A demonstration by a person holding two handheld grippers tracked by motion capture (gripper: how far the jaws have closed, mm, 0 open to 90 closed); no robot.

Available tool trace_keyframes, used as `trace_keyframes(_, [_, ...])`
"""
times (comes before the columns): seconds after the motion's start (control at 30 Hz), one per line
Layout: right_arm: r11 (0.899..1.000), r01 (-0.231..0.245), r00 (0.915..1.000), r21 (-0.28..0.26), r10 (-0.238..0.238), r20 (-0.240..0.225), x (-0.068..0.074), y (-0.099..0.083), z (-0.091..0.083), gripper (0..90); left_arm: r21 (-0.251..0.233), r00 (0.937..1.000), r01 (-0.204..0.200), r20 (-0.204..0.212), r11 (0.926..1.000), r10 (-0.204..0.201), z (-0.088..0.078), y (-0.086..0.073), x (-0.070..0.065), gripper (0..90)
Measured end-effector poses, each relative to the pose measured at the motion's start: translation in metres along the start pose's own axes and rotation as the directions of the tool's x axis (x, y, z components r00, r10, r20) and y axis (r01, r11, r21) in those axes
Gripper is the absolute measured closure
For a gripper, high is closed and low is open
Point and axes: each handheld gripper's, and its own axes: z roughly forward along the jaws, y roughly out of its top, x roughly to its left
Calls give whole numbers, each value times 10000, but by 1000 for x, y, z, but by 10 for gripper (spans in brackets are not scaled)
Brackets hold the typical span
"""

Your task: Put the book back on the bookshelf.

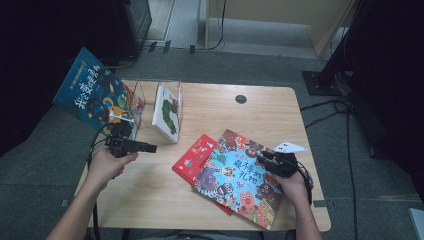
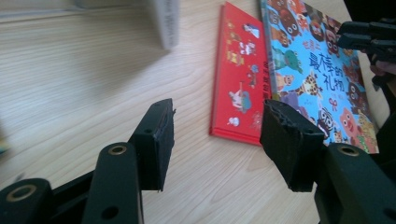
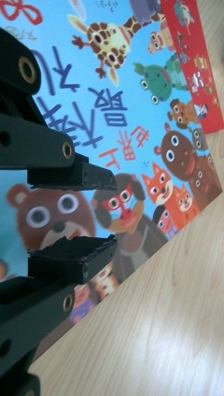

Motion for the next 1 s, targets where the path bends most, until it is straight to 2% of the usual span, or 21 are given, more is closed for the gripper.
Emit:
trace_keyframes(0.17, [9997, -235, 9995, 25, 234, 197, -5, -11, -8, 674, 225, 9988, -496, -11, 9985, 497, 19, 4, -8, 631])
trace_keyframes(0.27, [9993, -362, 9986, 64, 360, 382, -8, -16, -13, 689, 226, 9983, -547, 189, 9982, 543, 27, 6, -10, 680])
trace_keyframes(0.37, [9987, -498, 9974, 58, 494, 524, -11, -21, -18, 736, 248, 9970, -779, -18, 9967, 779, 35, 6, -13, 725])
trace_keyframes(0.53, [9971, -748, 9940, 121, 736, 808, -16, -29, -28, 829, 239, 9949, -1007, 51, 9946, 1006, 48, 5, -17, 719])
trace_keyframes(0.63, [9944, -1044, 9898, 190, 1020, 995, -19, -33, -34, 900, 172, 9931, -1135, 306, 9934, 1129, 54, 4, -18, 710])
trace_keyframes(0.73, [9900, -1394, 9838, 195, 1362, 1169, -22, -37, -40, 900, 315, 9924, -1211, 276, 9921, 1202, 60, 4, -20, 729])
trace_keyframes(1.0, [9852, -1706, 9702, 161, 1651, 1776, -30, -46, -54, 900, 308, 9897, -1393, 386, 9898, 1381, 64, 2, -19, 814])
